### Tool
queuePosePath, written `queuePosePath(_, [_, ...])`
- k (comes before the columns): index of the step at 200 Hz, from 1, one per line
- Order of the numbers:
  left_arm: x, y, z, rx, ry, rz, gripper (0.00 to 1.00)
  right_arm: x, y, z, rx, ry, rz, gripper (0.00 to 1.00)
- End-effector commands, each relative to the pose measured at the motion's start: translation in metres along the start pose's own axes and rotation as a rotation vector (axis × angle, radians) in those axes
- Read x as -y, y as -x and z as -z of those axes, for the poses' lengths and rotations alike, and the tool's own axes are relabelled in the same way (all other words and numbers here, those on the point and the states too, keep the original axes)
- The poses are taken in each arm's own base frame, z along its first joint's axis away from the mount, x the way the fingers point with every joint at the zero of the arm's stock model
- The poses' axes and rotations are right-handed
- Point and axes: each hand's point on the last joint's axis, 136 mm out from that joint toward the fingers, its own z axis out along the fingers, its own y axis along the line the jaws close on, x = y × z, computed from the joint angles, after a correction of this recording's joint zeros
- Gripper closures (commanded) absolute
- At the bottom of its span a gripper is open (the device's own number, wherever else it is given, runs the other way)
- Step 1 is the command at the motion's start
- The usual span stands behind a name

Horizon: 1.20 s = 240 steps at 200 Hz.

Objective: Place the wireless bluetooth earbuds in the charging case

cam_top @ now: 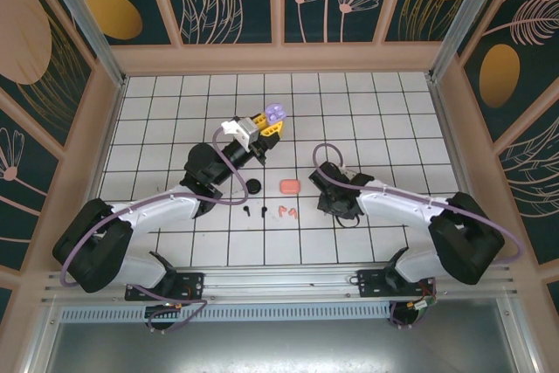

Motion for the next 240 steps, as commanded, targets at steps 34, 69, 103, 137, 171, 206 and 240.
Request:
queuePosePath(34, [0.004, 0.023, 0.004, 0.077, -0.012, 0.001, 1.00, -0.016, 0.001, -0.007, 0.003, 0.006, 0.002, 0.57])
queuePosePath(69, [0.004, 0.022, 0.004, 0.076, -0.014, 0.002, 1.00, -0.017, 0.000, -0.013, -0.003, -0.004, 0.013, 0.58])
queuePosePath(103, [0.004, 0.022, 0.004, 0.074, -0.013, 0.000, 1.00, -0.018, -0.002, -0.016, -0.010, -0.007, 0.018, 0.60])
queuePosePath(137, [0.004, 0.021, 0.004, 0.073, -0.013, -0.001, 1.00, -0.019, -0.004, -0.018, -0.013, -0.006, 0.023, 0.63])
queuePosePath(171, [0.005, 0.021, 0.004, 0.072, -0.016, 0.002, 1.00, -0.022, -0.005, -0.020, -0.017, -0.005, 0.027, 0.67])
queuePosePath(206, [0.005, 0.022, 0.004, 0.071, -0.018, 0.002, 1.00, -0.024, -0.004, -0.020, -0.014, -0.002, 0.035, 0.72])
queuePosePath(240, [0.005, 0.022, 0.003, 0.070, -0.019, 0.006, 1.00, -0.026, -0.003, -0.017, -0.006, 0.008, 0.032, 0.76])
